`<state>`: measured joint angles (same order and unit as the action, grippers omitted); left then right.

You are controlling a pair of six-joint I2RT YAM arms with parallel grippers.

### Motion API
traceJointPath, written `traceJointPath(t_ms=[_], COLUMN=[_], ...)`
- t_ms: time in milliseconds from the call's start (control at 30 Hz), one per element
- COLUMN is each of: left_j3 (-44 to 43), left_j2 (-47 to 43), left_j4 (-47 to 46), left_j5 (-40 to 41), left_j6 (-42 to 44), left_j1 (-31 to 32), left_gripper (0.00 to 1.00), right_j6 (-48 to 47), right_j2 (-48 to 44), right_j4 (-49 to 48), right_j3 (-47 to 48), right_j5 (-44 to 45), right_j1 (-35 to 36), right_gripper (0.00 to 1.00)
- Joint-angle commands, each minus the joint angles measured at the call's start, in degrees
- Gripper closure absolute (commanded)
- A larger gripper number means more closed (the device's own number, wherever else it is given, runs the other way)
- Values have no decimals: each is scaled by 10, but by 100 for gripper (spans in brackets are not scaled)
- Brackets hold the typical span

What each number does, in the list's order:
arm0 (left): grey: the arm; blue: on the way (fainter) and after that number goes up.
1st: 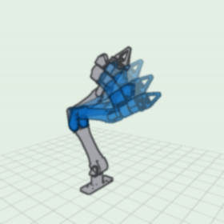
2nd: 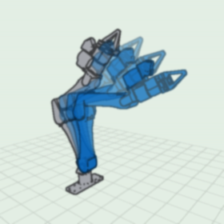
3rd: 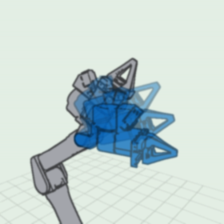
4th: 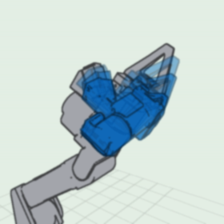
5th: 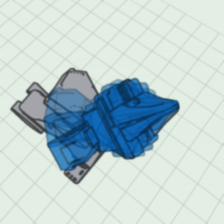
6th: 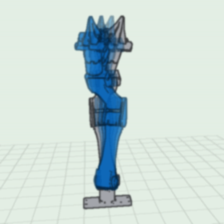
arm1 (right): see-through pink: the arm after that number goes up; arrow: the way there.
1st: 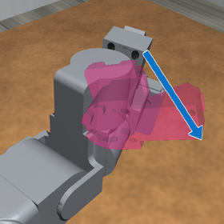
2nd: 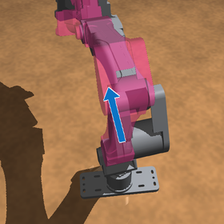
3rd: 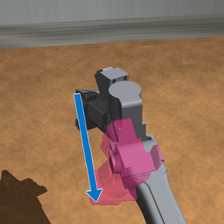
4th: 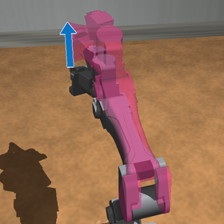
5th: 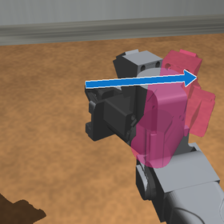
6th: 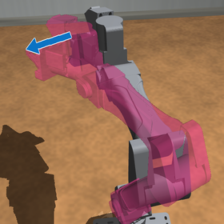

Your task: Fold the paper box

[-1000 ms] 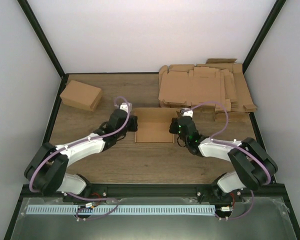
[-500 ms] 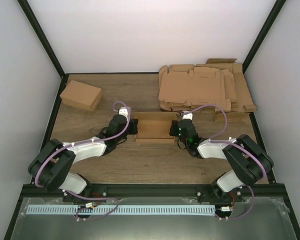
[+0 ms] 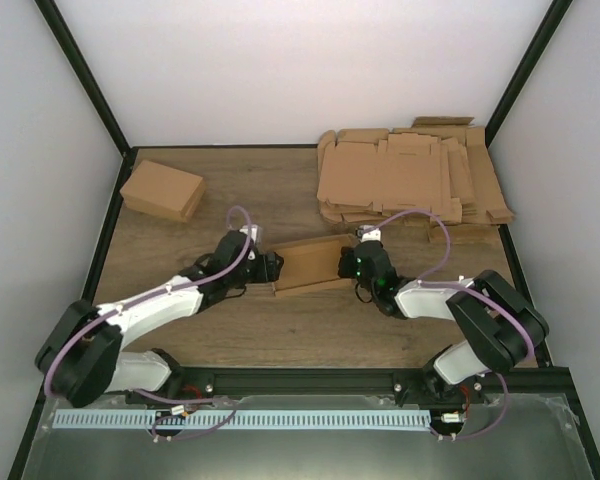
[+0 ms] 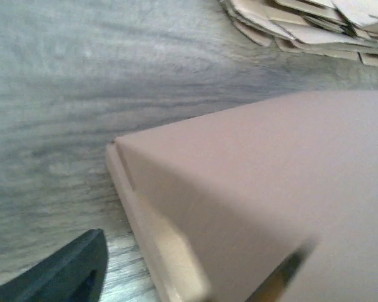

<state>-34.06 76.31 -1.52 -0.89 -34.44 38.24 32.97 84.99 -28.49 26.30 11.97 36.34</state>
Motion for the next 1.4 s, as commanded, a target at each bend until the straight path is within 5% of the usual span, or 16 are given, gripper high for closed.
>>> traceJointPath(t_ms=[0, 200, 400, 767, 967, 1367], left_j3=[-71, -129, -258, -391, -389, -362], left_j2=[-65, -140, -49, 136, 160, 190], left_j4=[195, 291, 347, 409, 405, 421], left_j5=[8, -47, -109, -158, -150, -111], left_j6=[50, 133, 314, 482, 493, 504], left_j1=[0, 0, 0, 6, 17, 40], left_gripper=[19, 7, 13, 38, 78, 83], right_j6=[-27, -49, -64, -68, -70, -88], right_j2=[10, 16, 21, 13, 11, -92], right_j4=[35, 20, 8, 16, 25, 63], right_j3=[18, 19, 18, 20, 23, -34], right_j5=[-5, -15, -30, -34, -37, -118], right_j1=[7, 7, 7, 6, 7, 7], right_gripper=[90, 91, 91, 91, 90, 41])
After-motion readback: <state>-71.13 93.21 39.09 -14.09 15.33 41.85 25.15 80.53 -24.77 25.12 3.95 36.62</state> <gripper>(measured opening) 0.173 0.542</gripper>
